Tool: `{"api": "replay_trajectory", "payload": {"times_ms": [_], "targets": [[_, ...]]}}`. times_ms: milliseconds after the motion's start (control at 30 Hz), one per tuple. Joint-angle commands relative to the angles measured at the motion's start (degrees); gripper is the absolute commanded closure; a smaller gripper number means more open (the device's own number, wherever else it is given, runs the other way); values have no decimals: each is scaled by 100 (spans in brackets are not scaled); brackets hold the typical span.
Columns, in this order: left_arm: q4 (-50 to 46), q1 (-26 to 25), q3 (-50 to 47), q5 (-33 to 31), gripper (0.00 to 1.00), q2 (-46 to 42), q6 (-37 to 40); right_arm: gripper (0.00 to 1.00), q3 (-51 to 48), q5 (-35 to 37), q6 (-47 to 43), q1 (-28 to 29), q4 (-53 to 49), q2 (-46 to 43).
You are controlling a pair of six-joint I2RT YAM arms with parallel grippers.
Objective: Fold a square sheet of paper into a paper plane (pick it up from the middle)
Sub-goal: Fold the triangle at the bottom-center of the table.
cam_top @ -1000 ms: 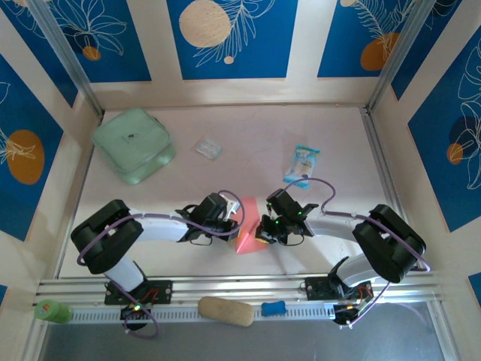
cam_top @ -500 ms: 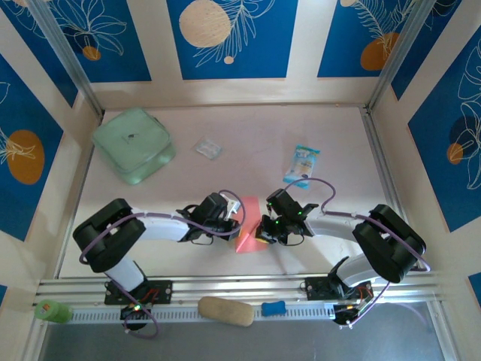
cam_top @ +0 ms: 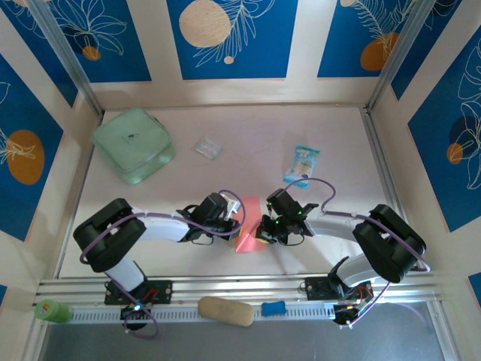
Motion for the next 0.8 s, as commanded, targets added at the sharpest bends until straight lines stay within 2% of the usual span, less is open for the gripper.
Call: {"api": "replay_trajectory", "payload": {"times_ms": [0, 767], "targets": [[-168, 32, -114, -143, 100, -215, 30, 96, 0, 103, -86, -28, -452, -21], [-43, 32, 111, 59, 100, 9, 130, 96, -19, 86, -93, -19, -443, -35]]}}
